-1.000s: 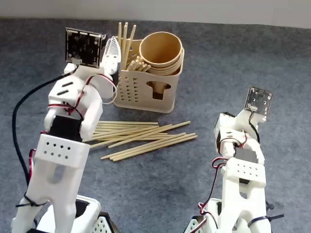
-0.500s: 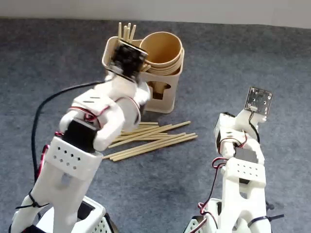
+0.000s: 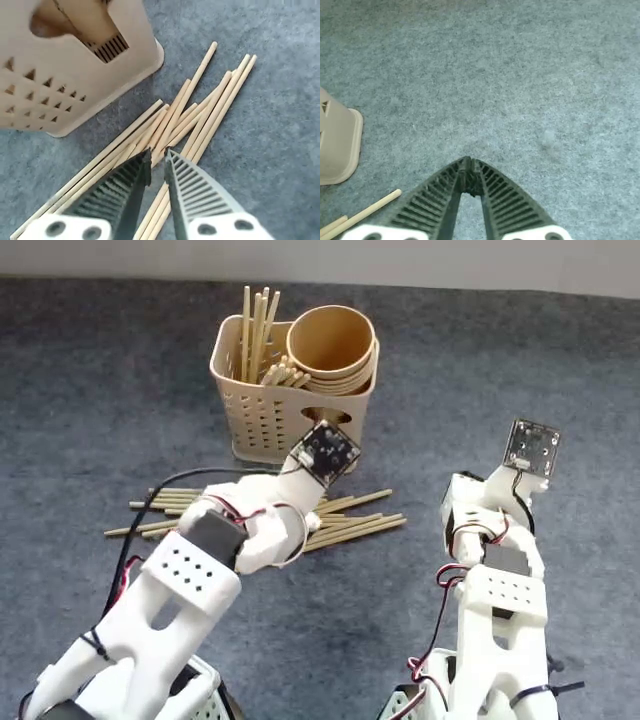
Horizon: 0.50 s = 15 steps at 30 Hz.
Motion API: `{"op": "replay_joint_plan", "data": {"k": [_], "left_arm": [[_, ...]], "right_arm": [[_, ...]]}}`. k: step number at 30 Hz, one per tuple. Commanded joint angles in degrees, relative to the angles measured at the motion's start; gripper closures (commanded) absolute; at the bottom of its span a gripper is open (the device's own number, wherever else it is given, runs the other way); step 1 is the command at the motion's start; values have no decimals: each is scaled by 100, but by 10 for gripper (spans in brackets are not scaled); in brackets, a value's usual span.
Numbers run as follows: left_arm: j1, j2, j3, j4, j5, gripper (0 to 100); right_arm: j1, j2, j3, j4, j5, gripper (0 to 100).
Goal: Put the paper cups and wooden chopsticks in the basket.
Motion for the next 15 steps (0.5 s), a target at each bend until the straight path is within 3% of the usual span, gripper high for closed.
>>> {"op": "replay_joint_plan", "data": {"k": [1,5,15], "left_arm": [[224,4,277,-387,-53,929],[497,233,303,-404,-53,909],[567,2387,-549,-554,-53,878]], "right_arm": [[40,-84,-57,-127,70,988],[40,-84,-57,-127,70,988],[40,-84,-57,-127,70,988]]}}
